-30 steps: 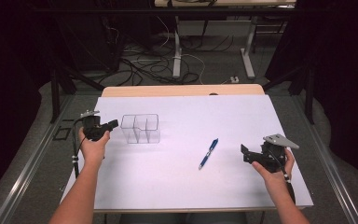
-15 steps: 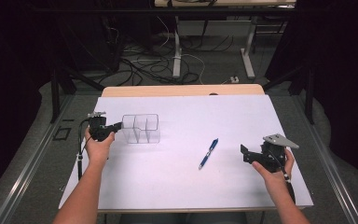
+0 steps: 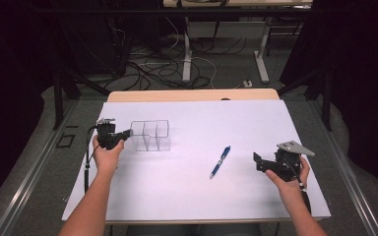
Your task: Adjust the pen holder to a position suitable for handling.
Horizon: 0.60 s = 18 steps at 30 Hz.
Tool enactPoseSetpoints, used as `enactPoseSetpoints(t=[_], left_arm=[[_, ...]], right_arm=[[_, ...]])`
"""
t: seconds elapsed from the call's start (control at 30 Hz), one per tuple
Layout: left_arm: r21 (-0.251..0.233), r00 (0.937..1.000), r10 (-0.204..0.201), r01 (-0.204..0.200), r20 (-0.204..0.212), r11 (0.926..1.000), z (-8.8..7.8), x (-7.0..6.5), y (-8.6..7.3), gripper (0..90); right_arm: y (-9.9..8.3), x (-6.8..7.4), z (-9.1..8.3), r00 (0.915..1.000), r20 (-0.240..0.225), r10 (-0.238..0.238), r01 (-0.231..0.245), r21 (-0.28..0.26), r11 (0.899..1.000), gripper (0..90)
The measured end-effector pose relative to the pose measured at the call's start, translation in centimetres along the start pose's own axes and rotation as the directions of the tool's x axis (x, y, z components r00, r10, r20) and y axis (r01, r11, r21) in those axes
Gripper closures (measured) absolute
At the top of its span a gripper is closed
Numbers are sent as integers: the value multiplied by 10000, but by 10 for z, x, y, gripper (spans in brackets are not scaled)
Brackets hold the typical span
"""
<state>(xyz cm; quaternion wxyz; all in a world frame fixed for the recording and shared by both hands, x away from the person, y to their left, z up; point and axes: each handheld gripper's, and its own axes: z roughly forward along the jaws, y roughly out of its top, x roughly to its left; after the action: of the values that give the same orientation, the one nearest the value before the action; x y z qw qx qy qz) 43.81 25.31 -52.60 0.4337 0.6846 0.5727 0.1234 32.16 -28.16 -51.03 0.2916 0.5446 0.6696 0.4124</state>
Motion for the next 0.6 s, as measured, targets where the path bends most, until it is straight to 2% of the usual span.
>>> enactPoseSetpoints(t=[0.13, 0.53, 0.6], left_arm=[[-6, 10000, -6, 6, 42, 10000, 4, -5, -1, 900], [148, 9991, 123, -129, 402, 9998, 20, -36, -2, 900], [52, 9990, 78, -80, 444, 10000, 23, -40, -2, 900]], right_arm=[[0, 0, 0, 10000, -41, 62, -62, 52, 10000, 32], [0, -1, 1, 9999, -87, 51, -51, 44, 10000, 34], [-1, -1, 2, 10000, -35, 61, -61, 21, 10000, 33]])
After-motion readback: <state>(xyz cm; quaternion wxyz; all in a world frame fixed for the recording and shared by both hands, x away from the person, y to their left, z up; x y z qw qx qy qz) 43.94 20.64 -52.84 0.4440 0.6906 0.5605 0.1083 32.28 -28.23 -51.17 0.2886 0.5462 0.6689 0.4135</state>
